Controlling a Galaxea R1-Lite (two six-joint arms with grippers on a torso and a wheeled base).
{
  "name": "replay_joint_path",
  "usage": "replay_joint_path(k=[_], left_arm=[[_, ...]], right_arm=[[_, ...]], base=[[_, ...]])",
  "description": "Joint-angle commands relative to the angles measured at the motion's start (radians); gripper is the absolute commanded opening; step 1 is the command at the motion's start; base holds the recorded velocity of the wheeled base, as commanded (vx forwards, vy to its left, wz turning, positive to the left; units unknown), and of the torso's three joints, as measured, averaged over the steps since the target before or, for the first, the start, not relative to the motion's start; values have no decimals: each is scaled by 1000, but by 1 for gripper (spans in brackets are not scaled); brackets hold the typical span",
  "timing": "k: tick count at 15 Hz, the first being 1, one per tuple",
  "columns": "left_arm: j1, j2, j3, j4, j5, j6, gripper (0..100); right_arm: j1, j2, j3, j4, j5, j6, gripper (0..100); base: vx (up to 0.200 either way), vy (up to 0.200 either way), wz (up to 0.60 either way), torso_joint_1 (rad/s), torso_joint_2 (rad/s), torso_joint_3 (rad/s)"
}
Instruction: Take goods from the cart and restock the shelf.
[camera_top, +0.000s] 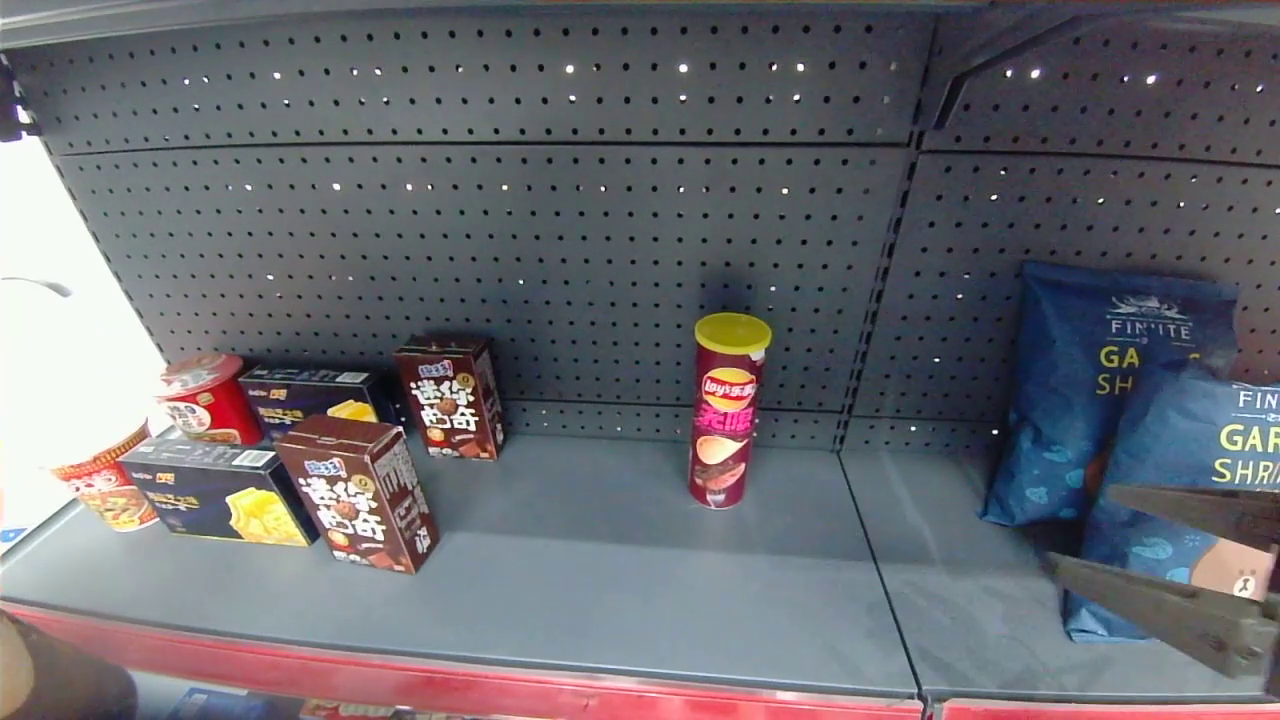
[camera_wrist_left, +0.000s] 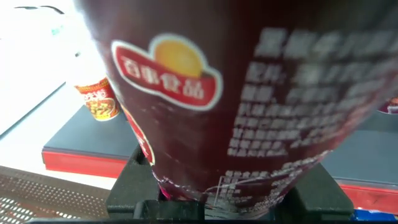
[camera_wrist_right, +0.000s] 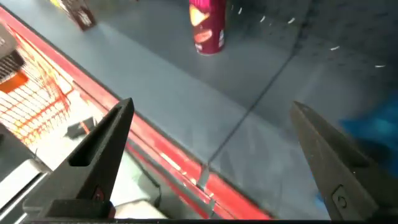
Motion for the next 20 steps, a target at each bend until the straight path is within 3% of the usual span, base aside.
replay_joint_path(k=[1,4,6,7,9,13,17,20], left_arm=[[0,7,0,0,-1,0,0],[0,6,3,0,-3,-3,0],[0,4,4,0,-4,-3,0],[0,3,6,1,-4,-3,0],[0,1,7,1,-4,-3,0],[0,1,15,1,-4,-3,0],[0,1,24,1,-4,-5,0],[1,3,26,1,-3,-25,0]], right_arm=[[8,303,-9,-154,4,-2,100],[-28,498,-49,-375,81,-6,100],[-51,590,-118,-416,106,-14,100],[-80,651,-174,-424,193,-32,100],[-109,705,-219,-422,297,-83,100],[-138,817,-309,-407,357,-114,100],[-126,894,-434,-304,414,-183,100],[-118,975,-536,-300,429,-183,100]], base=[[0,0,0,0,0,0],[0,0,0,0,0,0],[0,0,0,0,0,0],[0,0,0,0,0,0],[0,0,0,0,0,0],[0,0,0,0,0,0],[0,0,0,0,0,0],[0,0,0,0,0,0]])
